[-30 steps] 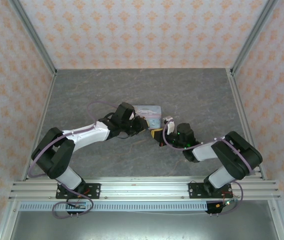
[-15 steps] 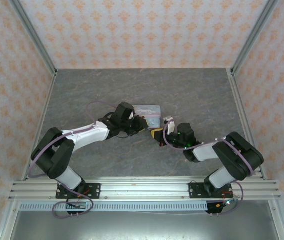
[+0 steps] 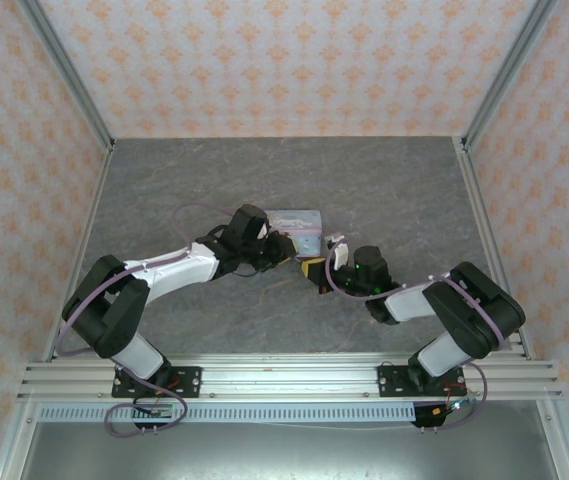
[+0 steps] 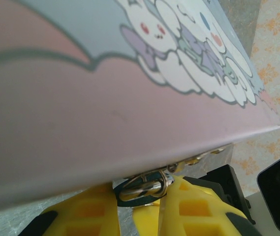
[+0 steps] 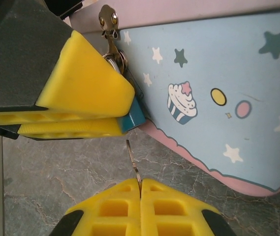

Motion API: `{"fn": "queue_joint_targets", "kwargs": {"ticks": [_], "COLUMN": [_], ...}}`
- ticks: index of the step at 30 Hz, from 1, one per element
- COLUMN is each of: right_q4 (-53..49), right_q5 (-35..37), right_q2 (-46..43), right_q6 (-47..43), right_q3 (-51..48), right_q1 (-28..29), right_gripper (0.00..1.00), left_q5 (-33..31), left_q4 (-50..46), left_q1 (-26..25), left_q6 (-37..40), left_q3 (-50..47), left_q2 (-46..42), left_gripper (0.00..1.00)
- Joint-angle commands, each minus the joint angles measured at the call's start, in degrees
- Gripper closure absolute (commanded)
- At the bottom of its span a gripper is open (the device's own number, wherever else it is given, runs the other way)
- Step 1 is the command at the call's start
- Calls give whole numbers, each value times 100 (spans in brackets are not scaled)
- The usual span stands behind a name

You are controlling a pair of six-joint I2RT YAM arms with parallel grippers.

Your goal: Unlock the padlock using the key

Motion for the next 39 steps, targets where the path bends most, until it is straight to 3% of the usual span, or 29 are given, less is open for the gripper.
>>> {"fn": "queue_joint_targets", "kwargs": {"ticks": [1, 20, 39], "right_q4": [282, -95, 244], "right_q5": [-104, 168, 63], "right_q2": [54, -98, -102], "right_q6": [-29, -178, -71], "right_q3": [154, 171, 159], "right_q1": [-23, -22, -23], "right_gripper": [100, 100, 100], "left_q5": [175, 175, 210], "left_q4": [182, 110, 139], "left_q1": [30, 30, 33], "left_q6": [-63, -11, -9], "left_q3": [-27, -34, -34], "left_q2": [-184, -201, -182], "left_gripper": [86, 87, 87]}}
